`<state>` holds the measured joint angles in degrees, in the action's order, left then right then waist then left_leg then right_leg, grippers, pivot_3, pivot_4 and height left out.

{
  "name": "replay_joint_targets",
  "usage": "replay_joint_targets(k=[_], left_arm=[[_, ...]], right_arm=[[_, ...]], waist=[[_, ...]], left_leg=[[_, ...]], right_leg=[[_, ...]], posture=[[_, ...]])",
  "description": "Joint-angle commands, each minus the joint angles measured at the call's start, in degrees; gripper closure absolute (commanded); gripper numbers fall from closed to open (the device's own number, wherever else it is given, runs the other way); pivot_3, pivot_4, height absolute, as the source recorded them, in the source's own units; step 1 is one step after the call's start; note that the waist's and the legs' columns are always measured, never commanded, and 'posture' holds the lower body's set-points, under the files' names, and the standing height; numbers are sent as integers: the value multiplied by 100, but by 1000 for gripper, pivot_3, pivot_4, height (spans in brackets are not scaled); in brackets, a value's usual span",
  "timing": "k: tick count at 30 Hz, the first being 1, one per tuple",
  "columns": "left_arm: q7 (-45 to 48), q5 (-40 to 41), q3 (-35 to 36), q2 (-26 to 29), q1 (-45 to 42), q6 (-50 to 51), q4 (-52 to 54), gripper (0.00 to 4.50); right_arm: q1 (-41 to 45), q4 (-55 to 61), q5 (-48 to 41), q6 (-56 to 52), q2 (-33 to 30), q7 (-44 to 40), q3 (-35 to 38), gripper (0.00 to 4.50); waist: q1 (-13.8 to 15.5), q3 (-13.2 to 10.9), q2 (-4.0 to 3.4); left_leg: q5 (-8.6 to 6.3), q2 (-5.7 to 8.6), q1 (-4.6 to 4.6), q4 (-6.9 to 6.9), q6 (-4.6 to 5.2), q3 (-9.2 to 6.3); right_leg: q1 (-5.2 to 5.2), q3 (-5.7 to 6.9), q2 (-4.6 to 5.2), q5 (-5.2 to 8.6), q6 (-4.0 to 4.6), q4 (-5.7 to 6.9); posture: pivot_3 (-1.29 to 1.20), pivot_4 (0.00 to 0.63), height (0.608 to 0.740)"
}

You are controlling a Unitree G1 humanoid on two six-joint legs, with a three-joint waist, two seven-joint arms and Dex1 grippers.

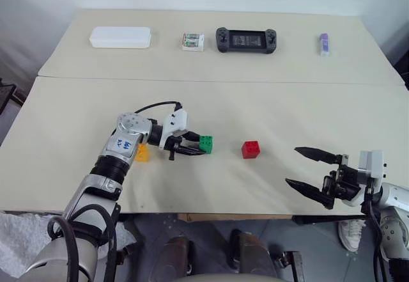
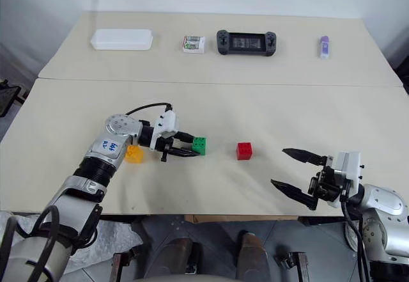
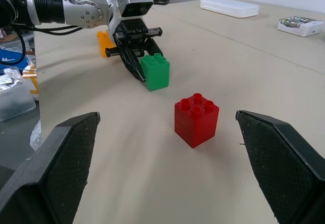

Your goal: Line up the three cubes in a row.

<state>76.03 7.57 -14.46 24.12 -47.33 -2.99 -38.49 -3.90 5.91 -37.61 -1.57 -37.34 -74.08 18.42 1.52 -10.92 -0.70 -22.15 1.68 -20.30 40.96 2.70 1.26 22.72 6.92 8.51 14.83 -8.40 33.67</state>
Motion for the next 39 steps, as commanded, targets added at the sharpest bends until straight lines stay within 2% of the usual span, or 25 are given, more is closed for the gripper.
replay_joint_targets(k=[1, 5, 6, 12, 16, 20, 22, 23, 26, 31, 33, 36, 39], left_arm=[[83, 41, 127, -35, -134, -157, 96, 1351], [-100, 124, 353, -66, -189, -222, 166, 66], [-30, 257, 459, -56, -210, -203, 272, 26], [537, 860, 961, 422, -243, 141, 981, 26], [440, 1390, 1800, 1123, 139, 435, 1462, 26], [130, 1425, 2554, 1914, 1543, 469, 1836, 26], [-5, 1399, 2792, 2137, 2095, 453, 1930, 26], [-251, 1518, 3336, 2213, 2723, 499, 2017, 26], [-771, 1732, 4577, 2289, 4185, 403, 2117, 26], [-1132, 1984, 5566, 2052, 5571, 322, 2236, 26], [-1096, 1983, 5723, 1935, 6044, 166, 2180, 26], [-1135, 2064, 5710, 1803, 6284, 120, 2382, 26], [-1096, 2078, 5188, 1683, 6037, 138, 2998, 26]], right_arm=[[-27, 70, -9, 98, 65, 4, 3, 0], [-17, 76, -2, 100, 110, 11, -45, 0], [6, 82, 2, 92, 127, 16, -75, 0], [296, 80, -91, -215, 176, 9, -369, 0], [856, 75, -130, -549, 331, -13, -824, 0], [1319, 178, -100, -561, 568, -49, -1181, 0], [1450, 243, -136, -618, 605, -26, -1248, 0], [1647, 326, -158, -686, 640, -25, -1352, 0], [1909, 502, -110, -674, 688, -151, -1583, 0], [1994, 580, 106, -462, 630, -437, -1831, 0], [2055, 568, 111, -457, 628, -454, -1863, 0], [2056, 535, 83, -494, 593, -474, -1823, 0], [1983, 430, 91, -560, 442, -549, -1745, 0]], waist=[[7, 0, 0], [5, 0, 0], [4, 0, 0], [-14, 0, -1], [-114, -1, -2], [-192, 1, -26], [-178, -3, -23], [-156, -5, -20], [-196, -6, -19], [-54, -8, -14], [-28, -9, -16], [-9, -9, -14], [17, -9, -14]], left_leg=[[0, 0, 0, 0, 0, 0], [0, 1, 0, 1, 0, -2], [0, 0, 0, 1, 0, -2], [0, -2, 1, 2, 0, -3], [0, -10, 4, 3, -1, -3], [-3, -13, 19, -8, -7, -4], [-5, -13, 14, -8, -8, -6], [-5, -11, 8, -5, -9, -15], [-13, -8, 5, -3, -11, -22], [-25, -14, -4, -4, -26, -65], [-28, -3, -2, -4, -23, -62], [-34, -2, -1, -4, -22, -61], [-35, -2, -1, -3, -24, -66]], right_leg=[[0, 0, 0, 0, 0, 0], [0, -2, 2, 0, 0, 1], [0, -1, 2, 0, 0, 1], [0, -1, 1, 0, 0, 2], [3, -6, -2, 0, 0, 4], [3, -12, -3, 4, 7, 8], [8, -12, -4, 4, 8, 7], [10, -8, -3, 5, 9, 7], [14, -17, 1, 4, 12, 7], [8, -14, -1, 16, 35, 5], [6, -15, 5, 16, 35, 2], [5, -15, 7, 16, 36, 3], [3, -17, 9, 16, 36, 4]], posture=[[0, 150, 740], [0, 150, 740], [0, 150, 740], [0, 150, 740], [0, 150, 740], [0, 150, 740], [0, 150, 740], [0, 150, 740], [0, 150, 740], [0, 150, 740], [0, 150, 740], [0, 150, 740], [0, 150, 740]])
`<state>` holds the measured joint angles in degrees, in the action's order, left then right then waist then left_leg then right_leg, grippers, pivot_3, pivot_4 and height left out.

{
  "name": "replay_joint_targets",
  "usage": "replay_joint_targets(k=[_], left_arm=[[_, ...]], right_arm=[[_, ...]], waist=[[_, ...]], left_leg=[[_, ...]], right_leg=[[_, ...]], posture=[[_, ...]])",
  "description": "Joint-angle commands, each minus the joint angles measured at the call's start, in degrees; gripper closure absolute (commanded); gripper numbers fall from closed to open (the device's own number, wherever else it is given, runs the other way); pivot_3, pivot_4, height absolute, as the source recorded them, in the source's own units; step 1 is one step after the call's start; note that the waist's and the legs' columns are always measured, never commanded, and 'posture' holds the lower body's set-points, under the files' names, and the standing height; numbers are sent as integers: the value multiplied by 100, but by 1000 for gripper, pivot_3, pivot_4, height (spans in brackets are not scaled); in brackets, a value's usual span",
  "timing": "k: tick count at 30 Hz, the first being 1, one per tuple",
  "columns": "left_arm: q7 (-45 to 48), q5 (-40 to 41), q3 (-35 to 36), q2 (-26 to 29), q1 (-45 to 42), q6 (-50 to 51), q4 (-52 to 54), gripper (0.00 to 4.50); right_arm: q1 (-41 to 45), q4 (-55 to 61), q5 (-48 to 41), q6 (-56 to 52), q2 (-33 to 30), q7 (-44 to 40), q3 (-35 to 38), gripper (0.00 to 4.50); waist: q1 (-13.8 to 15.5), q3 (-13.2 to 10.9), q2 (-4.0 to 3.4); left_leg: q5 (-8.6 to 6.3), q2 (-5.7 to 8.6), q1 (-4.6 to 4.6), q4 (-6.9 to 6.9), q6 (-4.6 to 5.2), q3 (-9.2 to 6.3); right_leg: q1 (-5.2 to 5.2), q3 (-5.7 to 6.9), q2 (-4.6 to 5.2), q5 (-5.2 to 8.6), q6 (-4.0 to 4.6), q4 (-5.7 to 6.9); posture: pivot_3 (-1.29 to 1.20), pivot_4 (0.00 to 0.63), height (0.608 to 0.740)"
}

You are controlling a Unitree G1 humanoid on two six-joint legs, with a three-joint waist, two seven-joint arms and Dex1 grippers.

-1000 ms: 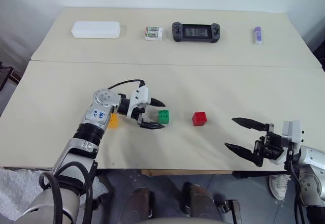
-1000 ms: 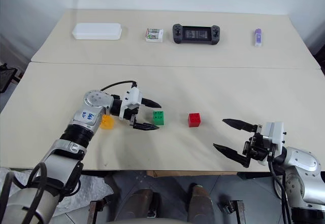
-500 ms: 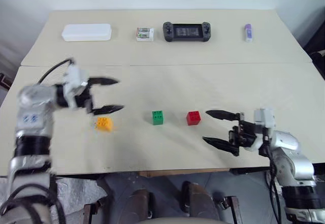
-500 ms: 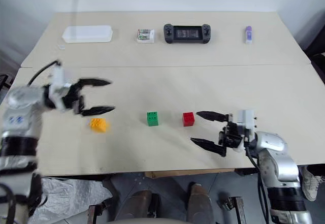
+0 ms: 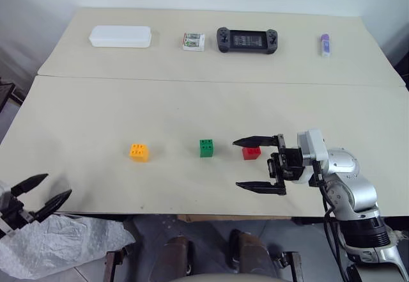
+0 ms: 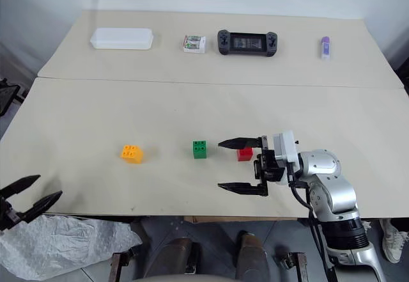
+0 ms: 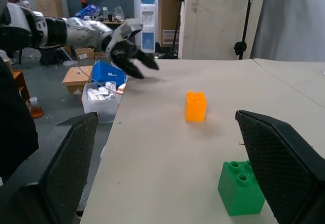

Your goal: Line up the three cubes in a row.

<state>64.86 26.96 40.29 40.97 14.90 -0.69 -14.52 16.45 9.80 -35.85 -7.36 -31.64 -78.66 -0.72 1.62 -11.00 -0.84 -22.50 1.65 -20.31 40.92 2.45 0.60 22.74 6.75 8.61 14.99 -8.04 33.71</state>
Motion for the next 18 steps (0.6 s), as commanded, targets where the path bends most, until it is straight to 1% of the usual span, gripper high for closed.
replay_joint_targets(k=[1, 4, 7, 10, 12, 17, 18], left_arm=[[34, 121, -505, -3, -357, -52, 733, 26], [180, -194, -1280, 111, -1147, -199, 676, 26], [407, -448, -1841, 242, -1971, -412, 160, 26], [811, -676, -2342, 377, -2619, -683, -482, 26], [1111, -788, -2624, 447, -2997, -840, -898, 26], [1633, -934, -3030, 478, -3660, -1173, -1625, 26], [1705, -917, -3071, 455, -3754, -1171, -1697, 208]], right_arm=[[-70, 10, -81, 2, -177, -108, 183, 0], [-106, -128, -77, -50, -311, -162, 232, 0], [-145, -188, -77, -58, -376, -164, 298, 0], [-217, -103, -147, -128, -436, -88, 384, 0], [-285, -24, -161, -158, -466, -30, 443, 0], [-492, 181, -145, -204, -467, 146, 557, 0], [-543, 231, -148, -208, -458, 197, 571, 0]], waist=[[8, 0, 0], [-10, 1, -1], [-49, 1, 0], [-169, 2, -1], [-191, 2, -1], [-172, 2, 1], [-170, 2, 1]], left_leg=[[0, 0, 0, 1, 0, -2], [1, 1, 3, 2, 1, -1], [1, 0, 5, 0, 2, 11], [2, 0, 7, -9, 3, 29], [3, 0, 9, -21, 6, 43], [6, -7, 8, -23, 10, 66], [6, -7, 8, -19, 11, 68]], right_leg=[[-3, -3, 1, -1, 1, 0], [-5, -6, -2, -3, 5, 2], [2, 22, -11, -3, 5, 7], [12, 26, -12, -3, 5, 8], [21, 30, -14, -3, 5, 7], [28, 31, -16, -3, 4, 8], [28, 29, -16, -3, 4, 10]], posture=[[0, 150, 740], [0, 150, 740], [0, 150, 740], [0, 150, 740], [0, 150, 740], [0, 150, 740], [0, 150, 740]])
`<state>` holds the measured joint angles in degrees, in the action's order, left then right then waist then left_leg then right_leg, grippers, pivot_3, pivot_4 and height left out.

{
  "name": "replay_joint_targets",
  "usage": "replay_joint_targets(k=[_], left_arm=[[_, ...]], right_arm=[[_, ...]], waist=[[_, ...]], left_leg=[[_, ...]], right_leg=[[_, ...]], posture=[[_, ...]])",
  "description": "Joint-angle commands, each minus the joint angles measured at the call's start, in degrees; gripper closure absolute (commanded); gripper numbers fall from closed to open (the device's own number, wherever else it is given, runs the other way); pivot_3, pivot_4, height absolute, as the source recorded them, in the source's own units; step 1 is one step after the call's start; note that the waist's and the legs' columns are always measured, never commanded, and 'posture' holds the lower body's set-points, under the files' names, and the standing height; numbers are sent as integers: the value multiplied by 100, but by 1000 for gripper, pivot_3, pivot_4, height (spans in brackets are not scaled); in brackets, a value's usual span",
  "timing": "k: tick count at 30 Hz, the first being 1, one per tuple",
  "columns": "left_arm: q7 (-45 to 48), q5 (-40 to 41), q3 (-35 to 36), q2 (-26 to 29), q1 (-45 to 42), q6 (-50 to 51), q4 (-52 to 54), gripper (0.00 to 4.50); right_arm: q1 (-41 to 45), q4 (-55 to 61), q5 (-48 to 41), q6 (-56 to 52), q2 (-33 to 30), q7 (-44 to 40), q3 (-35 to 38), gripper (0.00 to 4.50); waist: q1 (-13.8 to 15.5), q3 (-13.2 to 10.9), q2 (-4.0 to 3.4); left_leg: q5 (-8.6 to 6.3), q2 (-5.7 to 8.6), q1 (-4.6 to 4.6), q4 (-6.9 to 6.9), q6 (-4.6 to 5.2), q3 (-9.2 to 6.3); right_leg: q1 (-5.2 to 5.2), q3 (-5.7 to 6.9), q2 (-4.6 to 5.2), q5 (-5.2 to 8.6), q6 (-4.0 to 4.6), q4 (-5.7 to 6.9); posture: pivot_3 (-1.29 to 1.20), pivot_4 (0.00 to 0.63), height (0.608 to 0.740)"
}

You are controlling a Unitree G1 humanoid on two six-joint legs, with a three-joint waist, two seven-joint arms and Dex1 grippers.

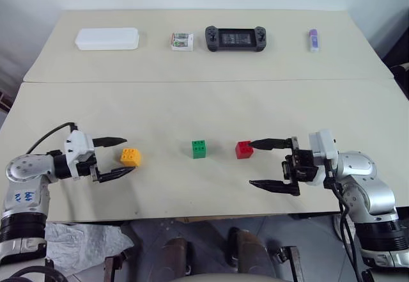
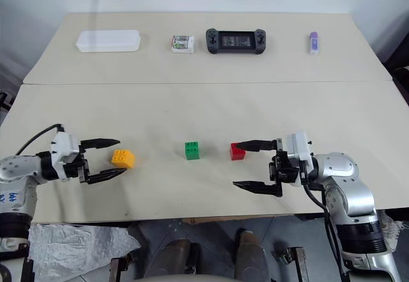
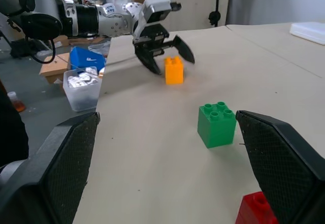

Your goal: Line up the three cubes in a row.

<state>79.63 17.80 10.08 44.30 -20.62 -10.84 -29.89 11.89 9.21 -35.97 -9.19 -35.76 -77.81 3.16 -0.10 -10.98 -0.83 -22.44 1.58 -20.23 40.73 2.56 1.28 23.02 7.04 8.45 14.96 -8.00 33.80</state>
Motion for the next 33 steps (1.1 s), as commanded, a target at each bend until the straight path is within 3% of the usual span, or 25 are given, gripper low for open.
replay_joint_targets(k=[1, 11, 20, 33], left_arm=[[295, 9, -91, 91, -293, -174, -220, 415], [573, 8, -439, -195, -904, -36, -380, 3014], [590, -617, -1038, -820, -2287, -647, -1849, 3000], [1079, -800, -1274, -1220, -2935, -1127, -2767, 3000]], right_arm=[[-145, 336, -132, -24, -42, 158, 194, 0], [-487, 470, -97, 34, -88, 346, 359, 0], [-677, 368, -69, 121, -136, 341, 520, 0], [-1100, 434, -7, 336, -57, 443, 571, 0]], waist=[[10, 0, 1], [29, 1, 2], [141, 2, 6], [170, 2, 9]], left_leg=[[0, 0, -1, 5, 0, 0], [0, -2, -5, 23, 2, -2], [3, 9, -7, 27, 8, 9], [8, 9, -8, 36, 19, 15]], right_leg=[[0, -1, 0, 0, 0, 2], [-1, -4, 1, -3, -5, 8], [-2, -8, 0, -7, -12, 7], [-13, -10, 4, -14, -25, 4]], posture=[[0, 150, 740], [0, 150, 740], [0, 150, 740], [0, 150, 740]])
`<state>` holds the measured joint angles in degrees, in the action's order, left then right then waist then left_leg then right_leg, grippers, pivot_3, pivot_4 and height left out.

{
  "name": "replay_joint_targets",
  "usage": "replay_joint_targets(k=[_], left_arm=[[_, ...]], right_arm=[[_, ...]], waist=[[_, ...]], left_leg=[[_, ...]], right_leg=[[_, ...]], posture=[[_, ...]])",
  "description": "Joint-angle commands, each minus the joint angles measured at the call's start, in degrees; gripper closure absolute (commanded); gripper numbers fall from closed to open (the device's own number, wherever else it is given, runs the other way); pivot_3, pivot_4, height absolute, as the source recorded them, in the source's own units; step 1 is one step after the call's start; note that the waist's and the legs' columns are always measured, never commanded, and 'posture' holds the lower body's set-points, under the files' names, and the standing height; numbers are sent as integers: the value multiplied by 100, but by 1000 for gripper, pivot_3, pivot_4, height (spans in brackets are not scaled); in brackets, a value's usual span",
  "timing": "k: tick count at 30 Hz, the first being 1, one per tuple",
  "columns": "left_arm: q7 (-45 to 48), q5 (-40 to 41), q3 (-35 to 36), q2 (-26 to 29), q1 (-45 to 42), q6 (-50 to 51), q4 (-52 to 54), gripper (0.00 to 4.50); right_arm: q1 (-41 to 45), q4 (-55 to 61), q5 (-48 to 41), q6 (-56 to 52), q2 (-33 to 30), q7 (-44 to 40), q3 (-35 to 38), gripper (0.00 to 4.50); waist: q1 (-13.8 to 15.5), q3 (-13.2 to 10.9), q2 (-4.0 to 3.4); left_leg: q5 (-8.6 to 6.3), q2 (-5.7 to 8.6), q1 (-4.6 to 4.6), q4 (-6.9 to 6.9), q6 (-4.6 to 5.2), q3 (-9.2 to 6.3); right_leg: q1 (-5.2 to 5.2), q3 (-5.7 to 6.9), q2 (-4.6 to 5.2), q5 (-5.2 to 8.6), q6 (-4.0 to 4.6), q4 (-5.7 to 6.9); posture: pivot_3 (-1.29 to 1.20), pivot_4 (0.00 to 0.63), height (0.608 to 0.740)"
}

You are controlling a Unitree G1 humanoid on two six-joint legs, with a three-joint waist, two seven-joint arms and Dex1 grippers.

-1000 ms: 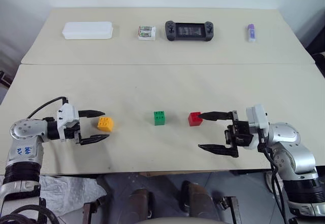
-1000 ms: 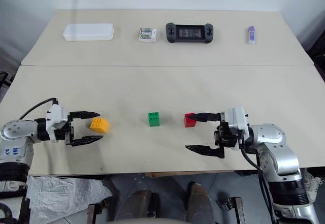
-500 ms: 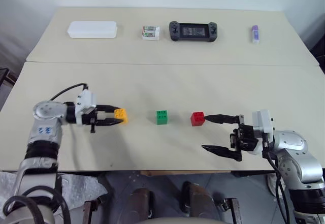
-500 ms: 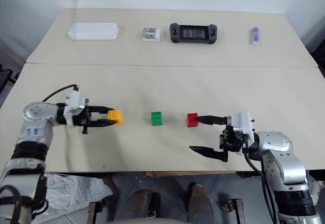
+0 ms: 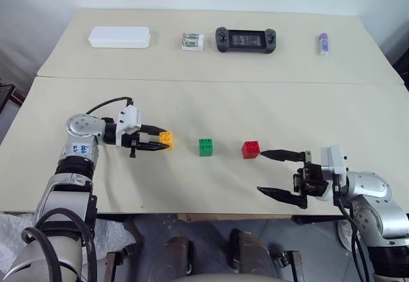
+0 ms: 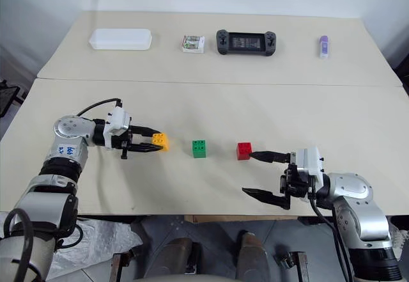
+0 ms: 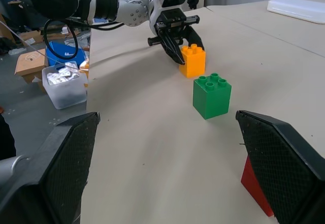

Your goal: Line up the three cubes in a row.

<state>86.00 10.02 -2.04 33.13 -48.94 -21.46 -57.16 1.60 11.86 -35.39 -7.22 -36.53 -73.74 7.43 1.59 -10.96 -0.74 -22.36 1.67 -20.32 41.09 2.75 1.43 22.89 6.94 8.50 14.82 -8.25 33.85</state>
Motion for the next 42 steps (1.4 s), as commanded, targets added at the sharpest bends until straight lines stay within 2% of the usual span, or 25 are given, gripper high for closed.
replay_joint_targets(k=[1, 8, 16, 26, 32, 36, 41, 42], left_arm=[[495, -13, -77, -137, -103, -52, -37, 3000], [646, 29, -224, -161, -49, 46, 87, 3000], [650, 522, -815, 270, 282, 166, 707, 3000], [650, 718, -1083, 516, 296, 147, 610, 3000], [650, 787, -865, 553, 289, 163, 601, 1131], [650, 1110, -485, 994, 675, 571, 1228, 34], [332, 1819, 405, 1693, 2049, 1467, 2779, 34], [-20, 2047, 806, 1781, 2609, 1682, 3341, 34]], right_arm=[[-85, 165, -65, 148, 21, 38, 139, 0], [-63, 31, -57, 225, -5, -7, 120, 0], [-39, -74, -29, 290, 6, -61, 90, 0], [-74, -143, -10, 353, 5, -108, 84, 0], [-68, -220, -15, 421, 16, -151, 65, 0], [61, -248, -294, 403, 161, -182, 169, 0], [268, -722, -342, 489, 71, -543, 300, 0], [408, -961, -470, 444, 91, -615, 407, 0]], waist=[[1, 0, 0], [-6, 0, 0], [-27, 0, 0], [-28, 0, 0], [-30, 0, 0], [-42, 0, 0], [-156, -1, -2], [-169, -2, -3]], left_leg=[[0, 1, 0, 0, 0, -4], [0, 4, 1, -1, 1, -11], [0, 0, 2, -4, 2, -13], [0, 0, 2, -4, 2, -12], [0, -1, 2, -4, 2, -9], [0, -3, 2, -4, 1, -12], [-1, -7, 3, -10, 1, -14], [-2, -6, 3, -11, 1, -16]], right_leg=[[0, 0, 1, 0, 0, 0], [0, -2, 2, -1, -2, -2], [0, -4, 2, -1, -2, -4], [0, -4, 1, -1, -2, -4], [0, -5, 0, -1, -2, -5], [1, -5, 0, -1, -2, -5], [5, -10, 0, -1, -1, -8], [4, -12, 3, -1, -1, -7]], posture=[[0, 150, 740], [0, 150, 740], [0, 150, 740], [0, 150, 740], [0, 150, 740], [0, 150, 740], [0, 150, 740], [0, 150, 740]])
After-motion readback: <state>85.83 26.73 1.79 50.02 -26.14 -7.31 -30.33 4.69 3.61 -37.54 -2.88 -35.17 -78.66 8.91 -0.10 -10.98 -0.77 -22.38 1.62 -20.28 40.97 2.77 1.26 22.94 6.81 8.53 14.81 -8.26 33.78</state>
